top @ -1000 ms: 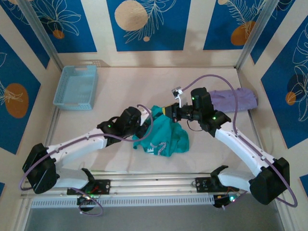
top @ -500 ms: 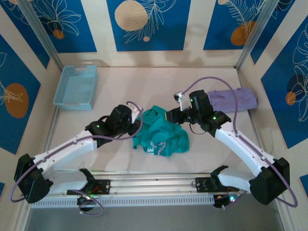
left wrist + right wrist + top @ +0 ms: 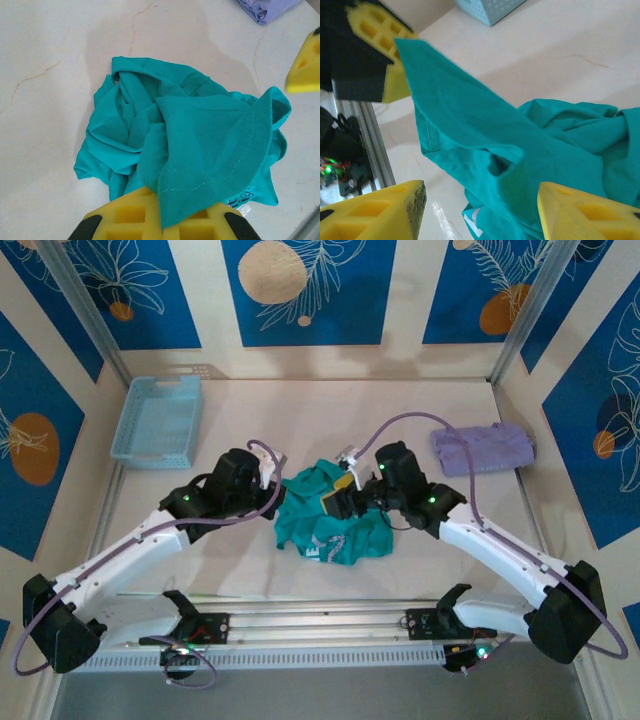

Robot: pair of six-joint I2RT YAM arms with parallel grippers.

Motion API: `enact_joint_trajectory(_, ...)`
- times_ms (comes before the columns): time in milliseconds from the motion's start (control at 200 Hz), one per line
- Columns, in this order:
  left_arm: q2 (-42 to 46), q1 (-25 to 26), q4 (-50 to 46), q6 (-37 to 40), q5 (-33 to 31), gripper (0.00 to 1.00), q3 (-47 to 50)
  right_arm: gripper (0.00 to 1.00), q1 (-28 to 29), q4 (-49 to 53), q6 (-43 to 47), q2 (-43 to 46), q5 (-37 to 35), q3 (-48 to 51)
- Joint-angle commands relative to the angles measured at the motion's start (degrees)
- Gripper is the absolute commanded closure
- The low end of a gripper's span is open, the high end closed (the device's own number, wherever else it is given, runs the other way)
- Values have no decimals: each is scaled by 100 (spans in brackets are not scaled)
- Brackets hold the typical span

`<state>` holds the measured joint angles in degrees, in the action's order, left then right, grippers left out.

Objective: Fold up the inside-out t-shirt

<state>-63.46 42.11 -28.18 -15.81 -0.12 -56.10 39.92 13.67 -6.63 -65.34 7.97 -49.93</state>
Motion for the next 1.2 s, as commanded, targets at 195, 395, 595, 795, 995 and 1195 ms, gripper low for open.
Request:
enact_joint_trajectory(195,27,-78,-88,-62,199,100,-182,70,498,-421,732,-476,-1417,84)
enact_joint_trajectory(395,-17,-122,-8,-83,205,100,-182,100,450,-385,710,-58,-1489,239)
enact_joint_trajectory(595,-137,-244,396,-124,392,98,-49,100,-422,-224,98,740,139,238)
enact_joint_trajectory(795,-80,-283,1688,47,1186,77,438,100,-1056,108,-223,761,1158,-158)
enact_joint_trajectory(995,702,-295,3036,678,1267,61,1352,100,-1419,678,-146,489,1545,-779)
enact_joint_trajectory(1195,1592,-294,4203,1849,731,52,2373,100,-1590,960,-43,138,1810,-1213)
